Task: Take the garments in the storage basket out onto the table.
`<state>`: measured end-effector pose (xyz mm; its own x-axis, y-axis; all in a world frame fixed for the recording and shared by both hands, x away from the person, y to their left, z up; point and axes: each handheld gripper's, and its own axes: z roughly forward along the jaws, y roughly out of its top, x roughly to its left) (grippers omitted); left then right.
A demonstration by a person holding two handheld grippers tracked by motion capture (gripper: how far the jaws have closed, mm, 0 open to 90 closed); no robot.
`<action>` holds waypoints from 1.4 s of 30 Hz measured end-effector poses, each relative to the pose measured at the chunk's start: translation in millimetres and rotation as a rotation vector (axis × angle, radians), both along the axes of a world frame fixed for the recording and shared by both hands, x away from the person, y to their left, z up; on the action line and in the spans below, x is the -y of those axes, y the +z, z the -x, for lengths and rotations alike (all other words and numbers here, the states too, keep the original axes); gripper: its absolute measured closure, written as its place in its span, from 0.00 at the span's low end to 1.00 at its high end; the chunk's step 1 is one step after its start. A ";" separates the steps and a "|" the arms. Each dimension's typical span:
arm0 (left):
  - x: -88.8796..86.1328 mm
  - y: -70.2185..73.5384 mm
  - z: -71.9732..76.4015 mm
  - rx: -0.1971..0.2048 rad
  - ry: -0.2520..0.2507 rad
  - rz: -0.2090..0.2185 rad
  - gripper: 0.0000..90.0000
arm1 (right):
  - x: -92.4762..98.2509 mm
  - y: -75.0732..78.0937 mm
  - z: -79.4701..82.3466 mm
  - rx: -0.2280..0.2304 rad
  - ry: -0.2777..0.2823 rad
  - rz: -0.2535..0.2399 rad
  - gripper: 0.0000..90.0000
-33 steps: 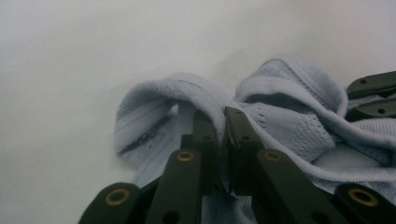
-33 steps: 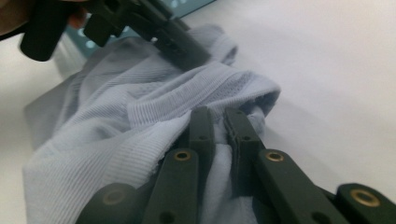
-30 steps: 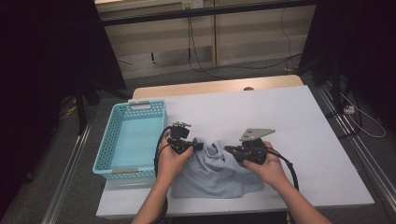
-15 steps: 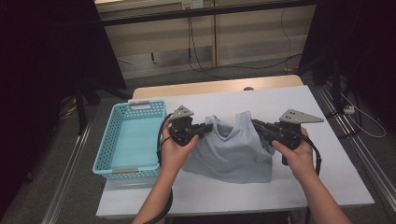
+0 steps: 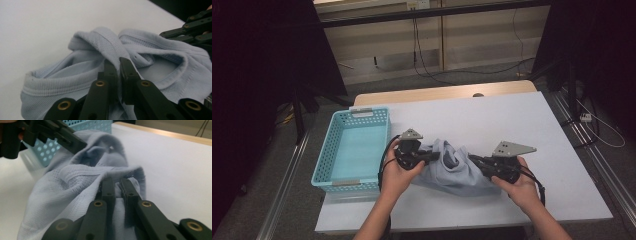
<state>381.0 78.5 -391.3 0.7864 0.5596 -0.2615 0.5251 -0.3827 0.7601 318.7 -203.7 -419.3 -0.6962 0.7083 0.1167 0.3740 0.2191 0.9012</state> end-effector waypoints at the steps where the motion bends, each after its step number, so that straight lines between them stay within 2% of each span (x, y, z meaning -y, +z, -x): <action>1: 2.3 -3.8 1.5 -0.011 -0.010 -0.025 0.95 | -5.4 -2.9 3.1 -0.004 0.019 0.022 0.93; 3: 3.2 -5.8 1.8 -0.014 -0.015 -0.041 0.95 | -7.9 -4.3 4.2 -0.006 0.028 0.033 0.93; 4: 3.5 -7.3 1.5 -0.021 -0.018 -0.048 0.95 | -12.7 -7.6 6.3 -0.013 0.048 0.064 0.93; 5: 3.3 -9.7 0.9 -0.035 -0.016 -0.051 0.95 | -20.4 -13.9 8.9 -0.017 0.072 0.132 0.93; 6: 3.3 -9.7 0.9 -0.035 -0.016 -0.051 0.95 | -20.4 -13.9 8.9 -0.017 0.072 0.132 0.93; 7: 3.9 -12.3 0.8 -0.045 -0.014 -0.067 0.95 | -25.9 -21.2 9.5 -0.036 0.091 0.162 0.93; 9: 4.2 -14.5 0.5 -0.048 -0.019 -0.076 0.95 | -27.4 -23.8 9.3 -0.042 0.099 0.175 0.93; 10: 4.9 -16.4 0.2 -0.054 -0.018 -0.095 0.95 | -31.2 -31.2 8.3 -0.055 0.114 0.201 0.93; 12: 5.3 -18.1 0.1 -0.053 -0.014 -0.100 0.94 | -32.2 -32.9 8.1 -0.056 0.113 0.204 0.93; 13: 5.1 -19.9 -0.5 -0.054 -0.016 -0.118 0.95 | -33.7 -33.9 6.9 -0.051 0.110 0.214 0.93; 18: 2.8 -27.5 -1.2 -0.067 -0.005 -0.134 0.95 | -34.8 -35.8 3.8 -0.044 0.090 0.221 0.93; 22: 3.4 -29.6 -0.3 -0.066 0.005 -0.145 0.95 | -36.3 -36.8 0.0 -0.019 0.062 0.253 0.94; 23: 3.4 -30.0 -0.2 -0.064 0.003 -0.152 0.95 | -36.5 -36.7 -1.0 -0.010 0.049 0.266 0.94; 24: 3.4 -30.4 -0.4 -0.067 0.003 -0.152 0.95 | -35.8 -36.7 -4.5 0.026 0.011 0.319 0.94; 25: 3.1 -31.2 -0.4 -0.072 0.005 -0.143 0.95 | -34.3 -37.5 -7.7 0.039 -0.012 0.339 0.94; 26: 3.1 -31.2 -0.4 -0.072 0.005 -0.143 0.95 | -34.3 -37.5 -7.7 0.039 -0.012 0.339 0.94; 28: 2.7 -31.6 -0.6 -0.084 0.004 -0.132 0.95 | -28.9 -40.3 -16.1 0.046 -0.061 0.372 0.94; 30: 2.4 -31.9 -0.6 -0.086 -0.002 -0.135 0.95 | -21.4 -42.1 -24.7 -0.014 -0.077 0.294 0.93; 35: 1.4 -33.5 -0.3 -0.096 -0.005 -0.124 0.94 | -20.9 -39.3 -21.5 -0.010 -0.060 0.294 0.93; 42: 1.8 -34.8 1.9 -0.099 -0.009 -0.130 0.95 | -8.8 -31.7 -20.5 -0.052 -0.080 0.185 0.88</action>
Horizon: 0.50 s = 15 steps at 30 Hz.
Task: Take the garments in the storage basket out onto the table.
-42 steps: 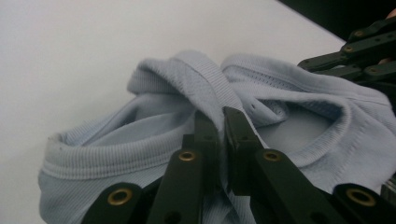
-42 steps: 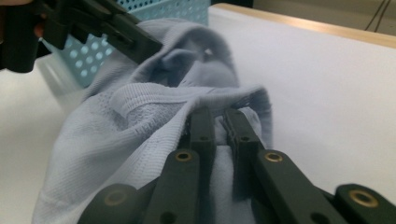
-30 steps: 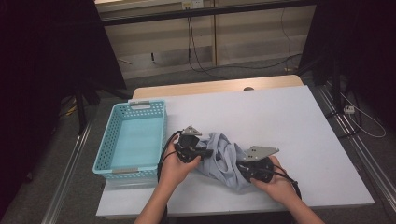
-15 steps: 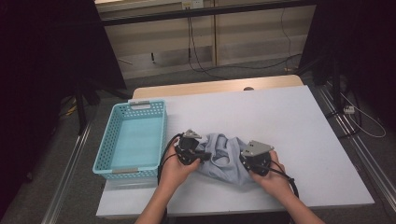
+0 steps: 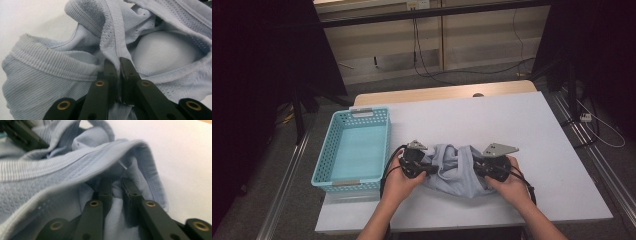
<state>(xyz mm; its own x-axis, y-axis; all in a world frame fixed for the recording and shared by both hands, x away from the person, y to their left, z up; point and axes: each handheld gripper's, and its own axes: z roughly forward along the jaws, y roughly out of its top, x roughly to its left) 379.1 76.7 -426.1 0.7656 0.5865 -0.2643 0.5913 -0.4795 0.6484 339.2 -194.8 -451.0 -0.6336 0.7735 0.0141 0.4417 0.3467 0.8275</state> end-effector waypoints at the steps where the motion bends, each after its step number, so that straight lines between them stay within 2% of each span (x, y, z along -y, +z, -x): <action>1: 0.2 -0.3 0.3 -0.002 -0.001 0.000 0.94 | 3.6 2.8 0.8 -0.001 -0.006 -0.012 0.82; 4: 0.5 -0.6 0.7 -0.003 -0.005 -0.007 0.94 | 6.8 5.3 1.6 -0.008 -0.012 -0.020 0.77; 5: 0.8 -0.8 0.9 -0.005 -0.005 -0.007 0.94 | 10.1 7.7 2.0 -0.011 -0.022 -0.030 0.70; 8: 1.2 -1.3 1.2 -0.008 -0.004 -0.009 0.94 | 13.9 10.4 1.8 -0.015 -0.025 -0.046 0.66; 10: 1.4 -2.0 1.1 -0.009 -0.004 -0.007 0.94 | 18.4 15.1 1.9 -0.026 -0.038 -0.069 0.57; 15: 1.9 -3.7 1.2 -0.009 -0.002 -0.010 0.94 | 22.6 19.9 1.6 -0.037 -0.054 -0.107 0.52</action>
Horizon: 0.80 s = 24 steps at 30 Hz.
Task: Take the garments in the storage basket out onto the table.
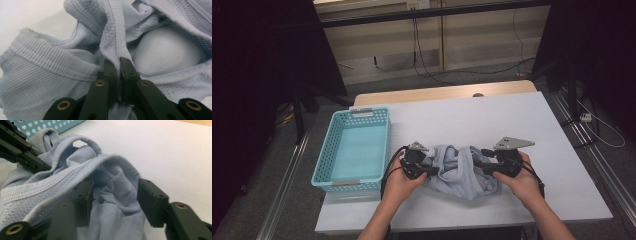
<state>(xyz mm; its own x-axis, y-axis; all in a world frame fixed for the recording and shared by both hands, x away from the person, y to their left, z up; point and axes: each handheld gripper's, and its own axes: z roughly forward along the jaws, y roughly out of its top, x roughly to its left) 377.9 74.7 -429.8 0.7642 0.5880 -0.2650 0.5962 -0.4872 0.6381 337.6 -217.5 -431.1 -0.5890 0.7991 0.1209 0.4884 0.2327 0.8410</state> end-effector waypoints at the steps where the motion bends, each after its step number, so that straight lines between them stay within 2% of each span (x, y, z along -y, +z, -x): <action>1: 0.0 -0.6 0.0 -0.002 0.003 0.002 0.95 | 0.4 0.8 -0.2 -0.003 -0.001 -0.005 0.50; 2: 0.0 -1.0 0.0 -0.001 0.006 0.004 0.94 | 0.8 2.3 -0.3 -0.008 -0.004 0.003 0.47; 9: 0.4 -2.8 0.6 -0.002 0.003 0.003 0.95 | 1.8 7.5 -0.4 0.003 -0.003 0.004 0.43; 11: 0.6 -2.9 0.7 -0.002 0.003 0.002 0.95 | 4.9 9.9 -1.4 -0.002 -0.006 -0.016 0.42; 14: 0.5 -3.4 0.6 -0.004 0.004 0.004 0.95 | 7.4 12.6 -1.7 0.002 -0.017 -0.020 0.40; 18: 1.1 -3.9 0.6 -0.002 0.003 0.001 0.95 | 11.5 18.8 -3.5 -0.006 -0.047 -0.086 0.36; 22: 2.0 -4.2 0.9 -0.002 0.003 -0.003 0.95 | 9.3 23.3 -6.8 -0.017 -0.049 -0.126 0.33; 24: 2.0 -4.4 1.1 -0.002 0.007 0.000 0.95 | 5.3 25.8 -8.4 -0.015 -0.042 -0.130 0.32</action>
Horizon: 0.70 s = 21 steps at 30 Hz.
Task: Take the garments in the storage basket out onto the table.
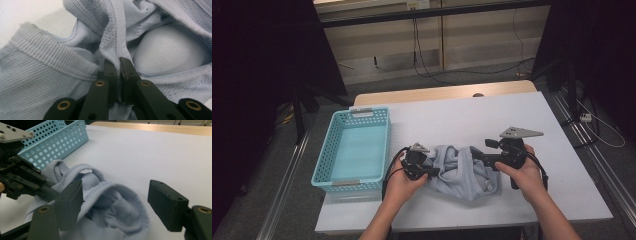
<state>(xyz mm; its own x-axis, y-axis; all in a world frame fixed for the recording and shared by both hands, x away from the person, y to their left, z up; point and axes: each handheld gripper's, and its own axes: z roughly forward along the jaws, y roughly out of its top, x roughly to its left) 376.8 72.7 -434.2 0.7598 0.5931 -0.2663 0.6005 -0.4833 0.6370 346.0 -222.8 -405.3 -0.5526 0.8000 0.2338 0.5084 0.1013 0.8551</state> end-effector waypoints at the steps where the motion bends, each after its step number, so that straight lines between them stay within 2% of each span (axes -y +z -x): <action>1: 0.0 -0.2 0.2 0.000 0.002 0.001 0.95 | -2.3 0.7 -1.0 -0.001 0.010 -0.002 0.29; 2: 0.0 -0.2 0.3 0.001 0.003 0.002 0.95 | -7.6 0.1 -3.4 -0.007 0.025 -0.014 0.28; 6: 0.4 0.0 1.0 0.005 0.004 -0.002 0.95 | -15.7 -5.1 -7.8 -0.030 0.046 -0.006 0.27; 8: 0.5 0.3 1.1 0.007 0.003 -0.003 0.95 | -20.6 -10.2 -9.9 -0.048 0.057 0.002 0.31; 9: 0.5 0.3 1.1 0.007 0.004 -0.003 0.95 | -22.6 -12.8 -10.8 -0.064 0.065 0.003 0.35; 10: 0.4 0.3 1.0 0.007 0.003 -0.002 0.95 | -26.3 -16.9 -11.9 -0.105 0.088 -0.004 0.46; 11: 0.3 0.5 0.9 0.007 0.003 -0.001 0.95 | -26.3 -16.9 -11.9 -0.105 0.088 -0.004 0.46; 12: 0.2 0.7 1.0 0.006 0.004 0.001 0.95 | -28.2 -18.6 -11.9 -0.104 0.096 0.009 0.53; 13: -0.2 1.1 0.9 0.002 0.004 0.004 0.94 | -29.8 -20.8 -12.0 -0.102 0.101 0.027 0.63; 14: -0.7 1.9 0.7 -0.002 0.007 0.011 0.94 | -30.9 -23.7 -11.9 -0.105 0.115 0.043 0.77; 15: -1.2 2.8 0.6 -0.009 0.013 0.020 0.92 | -32.0 -31.1 -10.3 -0.114 0.150 0.025 0.97; 18: -2.6 5.2 0.3 -0.023 0.021 0.045 0.90 | -34.1 -37.1 -7.9 -0.132 0.182 0.028 0.98; 21: -3.3 8.3 0.2 -0.036 0.016 0.060 0.86 | -37.0 -38.0 -2.6 -0.108 0.198 0.041 0.98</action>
<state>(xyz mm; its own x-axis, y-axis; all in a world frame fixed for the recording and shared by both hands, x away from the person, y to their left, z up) 376.6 76.0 -425.9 0.7397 0.5872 -0.3287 0.6307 -0.4347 0.6428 348.6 -185.8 -443.3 -0.6730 0.6886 0.2701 0.5639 0.2414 0.7898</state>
